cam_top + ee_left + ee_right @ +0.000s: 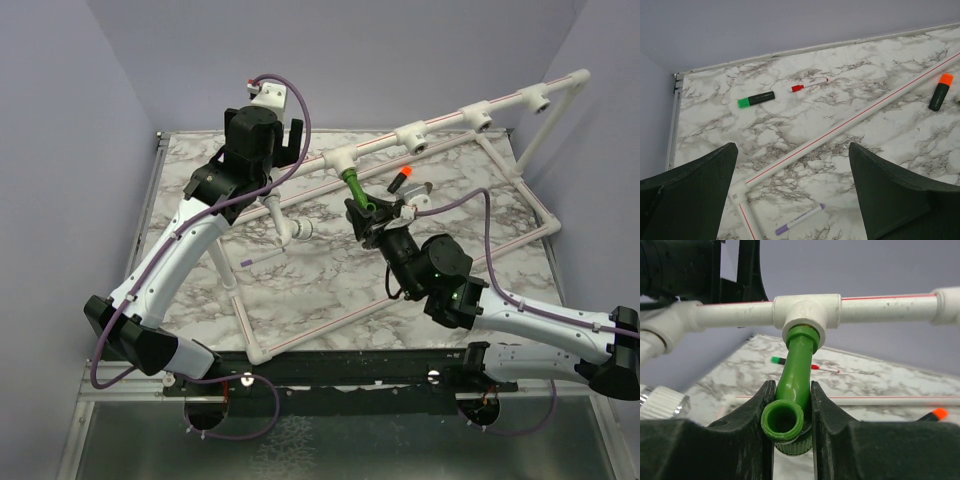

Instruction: Install the water faucets

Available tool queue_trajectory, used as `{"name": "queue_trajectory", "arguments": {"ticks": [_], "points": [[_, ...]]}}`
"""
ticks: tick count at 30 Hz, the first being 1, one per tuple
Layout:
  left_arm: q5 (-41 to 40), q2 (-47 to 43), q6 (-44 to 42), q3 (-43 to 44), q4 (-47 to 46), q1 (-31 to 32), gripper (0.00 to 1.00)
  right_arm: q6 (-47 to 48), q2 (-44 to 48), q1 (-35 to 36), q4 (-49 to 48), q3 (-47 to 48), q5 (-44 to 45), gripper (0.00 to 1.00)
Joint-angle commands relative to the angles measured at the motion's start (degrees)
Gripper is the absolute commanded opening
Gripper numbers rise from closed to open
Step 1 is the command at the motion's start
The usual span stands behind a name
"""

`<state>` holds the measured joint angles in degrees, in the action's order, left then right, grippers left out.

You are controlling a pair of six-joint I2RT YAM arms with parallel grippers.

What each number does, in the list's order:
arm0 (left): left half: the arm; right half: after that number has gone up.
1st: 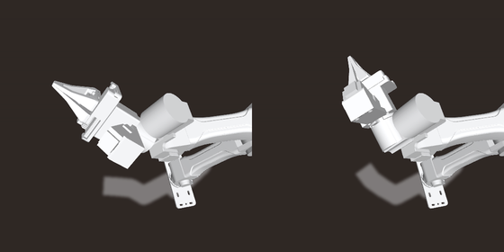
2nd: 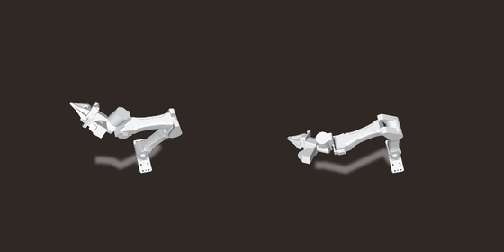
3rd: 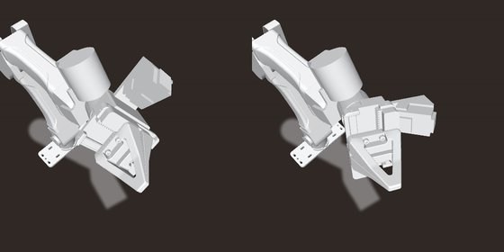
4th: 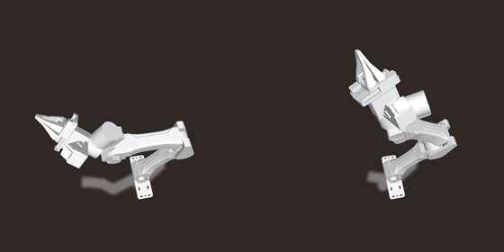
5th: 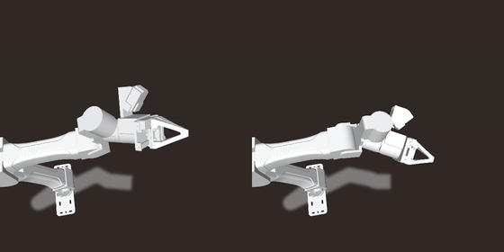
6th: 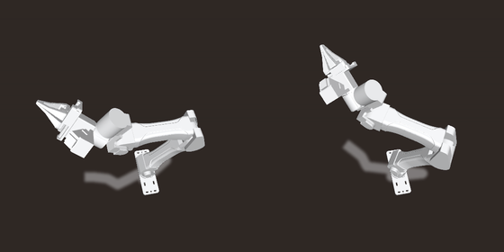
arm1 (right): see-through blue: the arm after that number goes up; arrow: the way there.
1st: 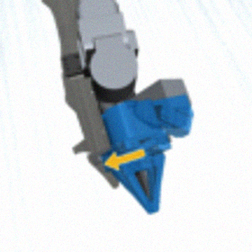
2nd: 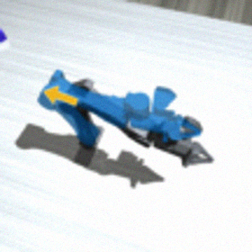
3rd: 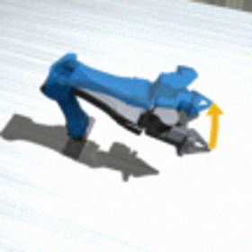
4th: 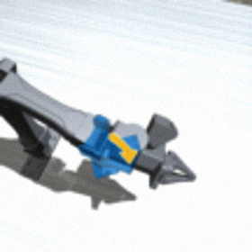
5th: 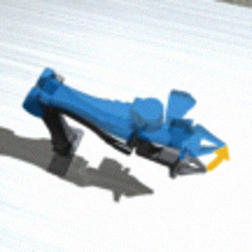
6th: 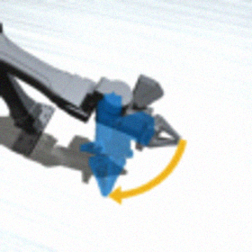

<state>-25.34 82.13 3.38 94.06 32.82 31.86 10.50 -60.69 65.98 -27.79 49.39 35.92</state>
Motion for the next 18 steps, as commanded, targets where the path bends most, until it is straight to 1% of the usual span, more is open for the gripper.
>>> {"name": "queue_trajectory", "arguments": {"ticks": [1, 6, 13, 16, 18], "points": [[1.7, -1.0, 0.0, 0.0, 1.9, 1.1, 0.93, -26.0, 0.0, 0.5, -5.6, -1.1, 4.1, 0.00], [2.0, -1.1, 0.1, -0.1, 1.9, 1.3, 0.93, -47.5, -0.5, 0.5, -1.9, -0.3, 9.6, 0.00], [1.9, -1.6, 0.1, -0.6, 1.7, 1.5, 0.94, -72.3, 1.3, 0.4, -1.1, -3.7, 11.5, 0.01], [1.8, -1.8, 0.0, -0.7, 1.6, 1.7, 0.94, -84.6, 1.1, 0.4, 3.9, -2.8, 10.3, 0.00], [1.6, -2.1, 0.0, -0.9, 1.6, 1.8, 0.93, -89.6, 0.4, 0.4, 9.1, -1.2, 9.1, 0.00]]}}
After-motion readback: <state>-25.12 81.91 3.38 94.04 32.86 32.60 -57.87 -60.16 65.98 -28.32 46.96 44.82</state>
